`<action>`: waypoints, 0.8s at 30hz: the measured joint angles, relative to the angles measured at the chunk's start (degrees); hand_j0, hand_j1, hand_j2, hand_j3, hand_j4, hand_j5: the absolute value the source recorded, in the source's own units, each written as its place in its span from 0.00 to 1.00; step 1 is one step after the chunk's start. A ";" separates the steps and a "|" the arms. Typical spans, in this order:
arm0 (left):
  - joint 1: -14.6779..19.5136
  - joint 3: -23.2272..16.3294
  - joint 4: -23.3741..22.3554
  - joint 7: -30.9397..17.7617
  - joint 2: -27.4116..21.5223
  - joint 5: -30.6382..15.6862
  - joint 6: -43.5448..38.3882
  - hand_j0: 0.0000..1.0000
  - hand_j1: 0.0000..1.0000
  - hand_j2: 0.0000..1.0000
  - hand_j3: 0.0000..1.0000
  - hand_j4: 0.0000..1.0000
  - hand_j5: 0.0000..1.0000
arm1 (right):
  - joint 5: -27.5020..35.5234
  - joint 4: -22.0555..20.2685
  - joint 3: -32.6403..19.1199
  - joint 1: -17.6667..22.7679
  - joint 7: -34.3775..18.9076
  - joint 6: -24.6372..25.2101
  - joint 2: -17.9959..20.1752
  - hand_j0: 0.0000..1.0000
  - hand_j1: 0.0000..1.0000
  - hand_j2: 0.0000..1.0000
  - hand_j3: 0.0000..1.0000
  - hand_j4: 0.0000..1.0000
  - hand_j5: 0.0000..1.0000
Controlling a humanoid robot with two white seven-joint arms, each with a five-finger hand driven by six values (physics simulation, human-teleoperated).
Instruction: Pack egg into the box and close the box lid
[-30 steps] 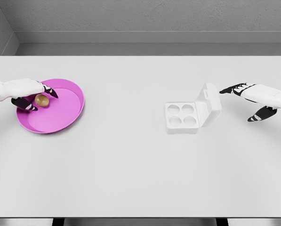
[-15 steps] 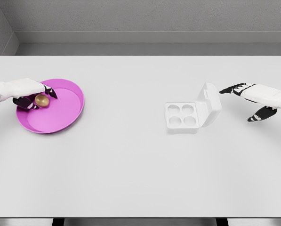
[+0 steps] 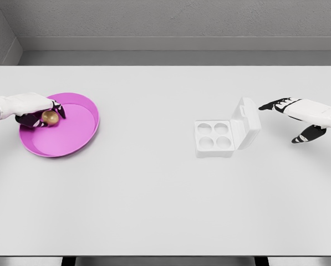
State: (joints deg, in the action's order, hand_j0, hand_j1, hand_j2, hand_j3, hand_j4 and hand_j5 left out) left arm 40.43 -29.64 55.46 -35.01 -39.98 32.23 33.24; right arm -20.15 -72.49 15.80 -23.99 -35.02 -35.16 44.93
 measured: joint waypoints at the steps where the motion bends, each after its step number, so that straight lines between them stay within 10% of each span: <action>1: 0.00 0.01 0.00 0.00 0.00 -0.02 -0.01 0.55 0.55 0.55 0.55 0.55 0.55 | 0.00 0.00 -0.01 0.00 0.00 0.00 0.00 1.00 1.00 1.00 1.00 1.00 1.00; 24: -0.53 2.60 2.60 0.04 0.78 0.03 0.32 0.36 0.36 0.36 0.36 0.36 0.36 | -0.02 0.04 -0.05 0.00 0.00 0.00 0.00 1.00 1.00 1.00 1.00 1.00 1.00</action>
State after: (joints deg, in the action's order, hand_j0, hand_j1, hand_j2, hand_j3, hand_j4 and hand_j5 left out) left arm 39.90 -27.04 58.06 -34.97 -39.21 32.27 33.56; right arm -20.17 -72.45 15.75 -23.99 -35.02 -35.16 44.93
